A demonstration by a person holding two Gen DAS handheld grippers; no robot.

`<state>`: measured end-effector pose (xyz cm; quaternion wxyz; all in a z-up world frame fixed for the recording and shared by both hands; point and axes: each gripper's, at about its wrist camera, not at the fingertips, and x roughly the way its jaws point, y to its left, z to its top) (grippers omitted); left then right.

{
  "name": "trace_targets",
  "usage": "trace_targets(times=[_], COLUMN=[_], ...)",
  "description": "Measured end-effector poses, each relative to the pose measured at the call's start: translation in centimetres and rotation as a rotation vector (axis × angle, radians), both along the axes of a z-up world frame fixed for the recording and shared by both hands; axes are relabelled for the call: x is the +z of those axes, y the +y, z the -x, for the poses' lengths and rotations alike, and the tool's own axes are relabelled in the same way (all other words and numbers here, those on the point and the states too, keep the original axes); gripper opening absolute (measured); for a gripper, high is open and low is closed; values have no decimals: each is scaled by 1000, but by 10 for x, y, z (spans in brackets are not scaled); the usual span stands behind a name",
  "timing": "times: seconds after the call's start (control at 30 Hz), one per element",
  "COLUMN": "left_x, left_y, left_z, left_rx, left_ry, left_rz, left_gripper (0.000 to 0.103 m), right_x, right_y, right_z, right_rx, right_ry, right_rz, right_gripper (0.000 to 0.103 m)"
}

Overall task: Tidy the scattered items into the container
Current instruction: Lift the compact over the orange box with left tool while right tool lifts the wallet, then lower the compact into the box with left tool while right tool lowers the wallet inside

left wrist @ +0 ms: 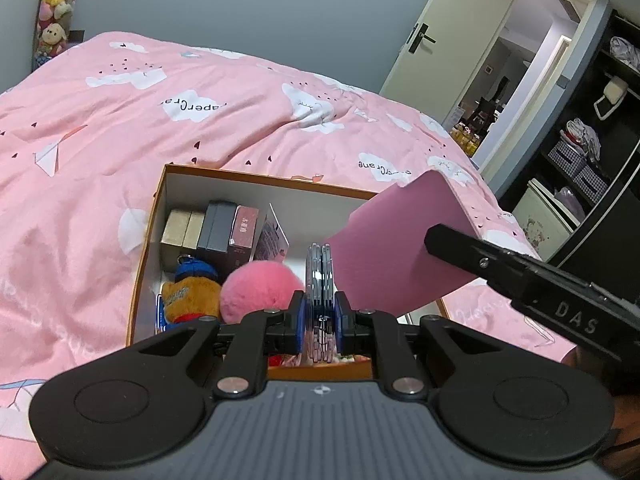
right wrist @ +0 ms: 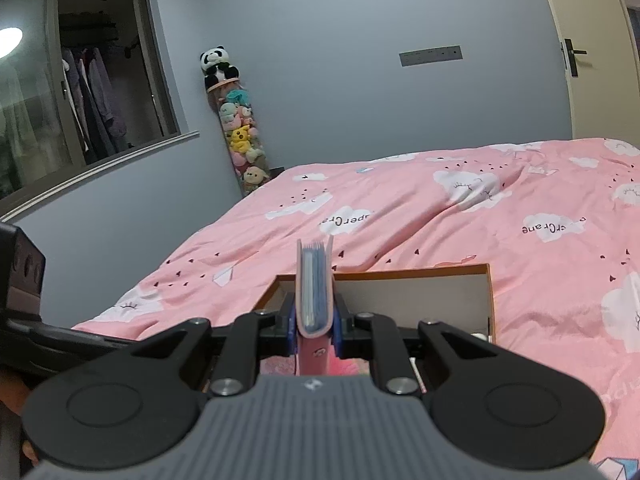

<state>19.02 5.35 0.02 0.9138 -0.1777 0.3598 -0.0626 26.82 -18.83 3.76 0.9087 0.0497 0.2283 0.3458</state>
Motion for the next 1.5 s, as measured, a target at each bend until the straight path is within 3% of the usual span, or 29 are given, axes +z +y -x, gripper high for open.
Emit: trace_targets(times=[0.27,0.63,0.87,1.17,1.33,1.5], left_x=[-9,-11,-26,-49,-60,-59], left_y=[1,21,11,-2,-13,-21], left_z=[-25,-72,-103,-135,-145,-151], left_rx=[0,-10,-31,-55,-63,-68], left_ry=[13,8,7,71,119,116], left_rz=[14,91,53,-2,-77,-120], left_gripper=[15,15,15,15,15,15], right_x=[-20,-31,-48,-71,-77,-83], right_y=[7,11,13,18,21,23], right_z=[-24,-60,-85,-106,-113,-121], right_rx=[-37,-92,-137,-174,-184,-204], right_ry=[22,13,49,100,118,129], right_rz=[-2,-10,-14,1,4,-4], right_gripper=[19,19,19,19,19,19])
